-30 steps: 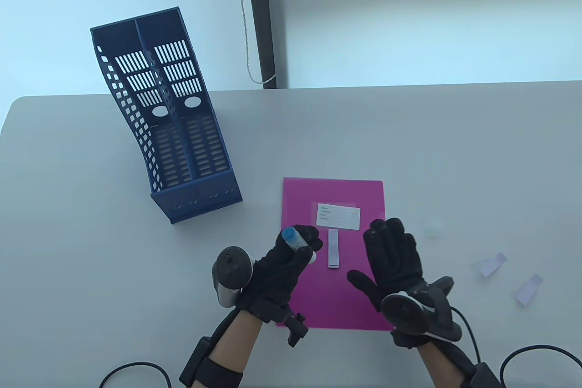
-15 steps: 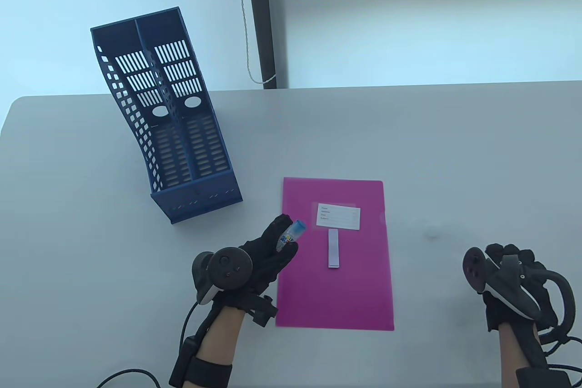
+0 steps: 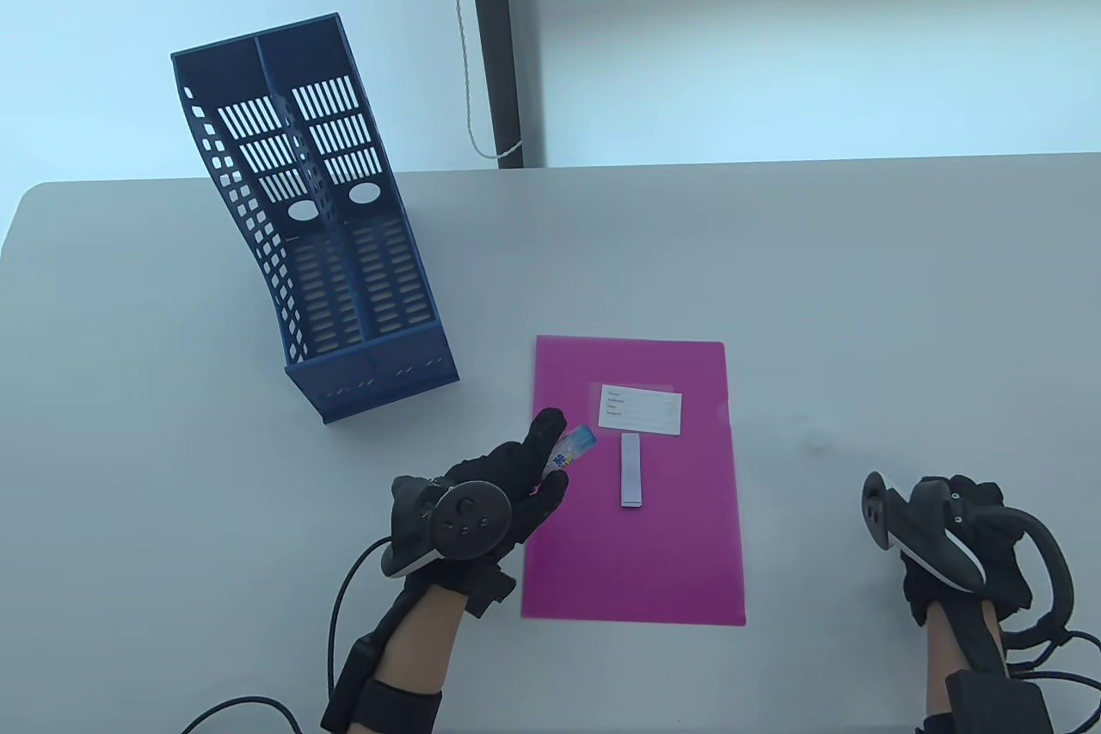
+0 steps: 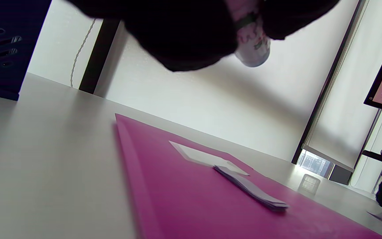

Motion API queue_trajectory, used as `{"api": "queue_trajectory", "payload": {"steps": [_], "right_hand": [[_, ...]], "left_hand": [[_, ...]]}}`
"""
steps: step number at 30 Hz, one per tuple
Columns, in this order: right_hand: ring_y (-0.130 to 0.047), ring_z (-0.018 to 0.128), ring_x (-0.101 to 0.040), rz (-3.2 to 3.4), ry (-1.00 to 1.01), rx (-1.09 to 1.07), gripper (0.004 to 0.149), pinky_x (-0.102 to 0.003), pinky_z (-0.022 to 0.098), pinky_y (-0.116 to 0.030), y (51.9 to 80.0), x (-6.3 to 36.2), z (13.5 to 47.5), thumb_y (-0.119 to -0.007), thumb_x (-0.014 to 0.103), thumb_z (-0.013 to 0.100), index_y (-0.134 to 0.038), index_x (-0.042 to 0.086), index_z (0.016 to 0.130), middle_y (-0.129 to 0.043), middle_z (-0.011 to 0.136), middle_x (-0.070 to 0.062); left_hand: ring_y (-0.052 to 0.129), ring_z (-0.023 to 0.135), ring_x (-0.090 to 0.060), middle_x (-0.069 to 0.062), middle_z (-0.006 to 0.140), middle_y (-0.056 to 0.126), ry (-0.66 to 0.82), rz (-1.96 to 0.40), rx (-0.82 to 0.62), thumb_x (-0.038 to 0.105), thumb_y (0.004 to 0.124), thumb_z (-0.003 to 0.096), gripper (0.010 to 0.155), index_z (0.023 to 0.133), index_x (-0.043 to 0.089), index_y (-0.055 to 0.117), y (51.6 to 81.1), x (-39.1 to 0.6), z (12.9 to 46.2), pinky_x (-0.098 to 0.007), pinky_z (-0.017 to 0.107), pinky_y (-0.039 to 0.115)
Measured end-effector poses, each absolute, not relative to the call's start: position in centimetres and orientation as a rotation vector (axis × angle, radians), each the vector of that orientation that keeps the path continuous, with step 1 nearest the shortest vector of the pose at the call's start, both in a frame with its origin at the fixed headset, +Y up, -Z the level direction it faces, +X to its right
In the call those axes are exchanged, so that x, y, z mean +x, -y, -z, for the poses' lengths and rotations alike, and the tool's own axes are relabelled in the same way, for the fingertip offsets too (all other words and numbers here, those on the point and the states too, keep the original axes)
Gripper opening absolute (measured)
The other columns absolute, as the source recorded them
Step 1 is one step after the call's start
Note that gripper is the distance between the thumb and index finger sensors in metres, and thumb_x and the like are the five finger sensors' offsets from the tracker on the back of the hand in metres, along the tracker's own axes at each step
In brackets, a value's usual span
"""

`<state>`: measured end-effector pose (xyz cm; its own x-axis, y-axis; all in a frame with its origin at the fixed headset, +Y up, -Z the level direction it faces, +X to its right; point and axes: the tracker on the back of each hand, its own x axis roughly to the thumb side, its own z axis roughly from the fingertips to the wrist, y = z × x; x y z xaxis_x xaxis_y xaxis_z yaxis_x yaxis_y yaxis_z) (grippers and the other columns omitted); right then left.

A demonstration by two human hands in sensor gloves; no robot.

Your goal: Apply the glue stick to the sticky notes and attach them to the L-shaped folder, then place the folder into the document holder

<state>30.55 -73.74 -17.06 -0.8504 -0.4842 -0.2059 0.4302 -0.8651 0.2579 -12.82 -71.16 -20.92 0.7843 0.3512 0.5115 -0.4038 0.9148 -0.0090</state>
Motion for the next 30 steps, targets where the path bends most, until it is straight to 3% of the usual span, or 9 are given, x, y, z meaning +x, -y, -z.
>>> {"api": "queue_trajectory", "payload": {"steps": [3,6,11,13,14,16,24,30], "right_hand": [[-0.091,0.072,-0.030,2.628,0.198,0.368,0.033,-0.046,0.055,-0.078,73.2,30.8,16.8,-0.078,0.031,0.059,-0.078,0.018,0.090,-0.094,0.079,-0.009],[-0.092,0.069,-0.029,2.652,0.115,0.396,0.032,-0.045,0.053,-0.079,72.1,31.1,16.5,-0.079,0.031,0.058,-0.080,0.018,0.088,-0.095,0.076,-0.008],[-0.094,0.066,-0.028,2.785,0.014,0.405,0.032,-0.044,0.052,-0.080,69.8,31.0,15.9,-0.080,0.031,0.057,-0.082,0.018,0.086,-0.097,0.073,-0.008],[-0.095,0.064,-0.028,2.878,0.011,0.323,0.032,-0.043,0.050,-0.080,69.1,30.0,15.6,-0.080,0.031,0.057,-0.083,0.017,0.085,-0.098,0.071,-0.009],[-0.095,0.063,-0.028,2.949,0.057,0.242,0.031,-0.043,0.050,-0.081,68.7,28.9,15.5,-0.080,0.031,0.057,-0.083,0.017,0.085,-0.098,0.071,-0.008],[-0.096,0.062,-0.027,3.091,0.086,0.066,0.032,-0.042,0.049,-0.082,68.4,26.7,15.1,-0.079,0.031,0.058,-0.083,0.017,0.086,-0.099,0.070,-0.008],[-0.096,0.059,-0.027,3.599,0.532,-0.587,0.031,-0.042,0.047,-0.081,71.2,17.9,14.9,-0.078,0.030,0.058,-0.084,0.016,0.085,-0.100,0.067,-0.009],[-0.096,0.053,-0.025,3.403,0.540,-0.415,0.032,-0.040,0.043,-0.081,74.5,17.3,16.2,-0.077,0.033,0.059,-0.085,0.013,0.083,-0.100,0.061,-0.008]], "left_hand": [[0.095,0.037,-0.017,-0.014,0.072,0.090,0.549,-0.409,0.089,0.045,0.066,0.0587,0.069,0.116,0.017,0.041,70.9,-12.6,20.8,-0.037,0.030,0.081],[0.094,0.040,-0.020,-0.018,0.076,0.088,0.571,-0.454,0.068,0.042,0.057,0.0602,0.068,0.116,0.011,0.035,70.8,-12.4,20.6,-0.039,0.032,0.080],[0.094,0.041,-0.021,-0.020,0.076,0.088,0.602,-0.497,0.086,0.041,0.057,0.0604,0.068,0.116,0.010,0.034,70.3,-12.1,20.3,-0.040,0.033,0.079],[0.094,0.040,-0.020,-0.019,0.075,0.088,0.619,-0.480,0.093,0.041,0.056,0.0611,0.068,0.117,0.010,0.033,70.1,-11.9,20.2,-0.039,0.032,0.079],[0.095,0.039,-0.019,-0.018,0.075,0.089,0.626,-0.473,0.105,0.041,0.055,0.0613,0.071,0.114,0.006,0.024,69.9,-11.8,20.1,-0.038,0.032,0.080],[0.096,0.038,-0.018,-0.017,0.073,0.090,0.637,-0.482,0.133,0.042,0.056,0.0609,0.068,0.107,0.002,0.025,69.8,-11.6,20.0,-0.036,0.030,0.081],[0.098,0.037,-0.012,-0.011,0.071,0.092,0.678,-0.555,0.237,0.045,0.070,0.0575,0.056,0.105,0.018,0.054,69.4,-11.7,19.6,-0.031,0.030,0.083],[0.098,0.027,-0.007,-0.006,0.054,0.098,0.731,-0.568,0.241,0.052,0.076,0.0521,0.059,0.094,0.010,0.076,69.1,-10.9,19.2,-0.029,0.025,0.085]]}}
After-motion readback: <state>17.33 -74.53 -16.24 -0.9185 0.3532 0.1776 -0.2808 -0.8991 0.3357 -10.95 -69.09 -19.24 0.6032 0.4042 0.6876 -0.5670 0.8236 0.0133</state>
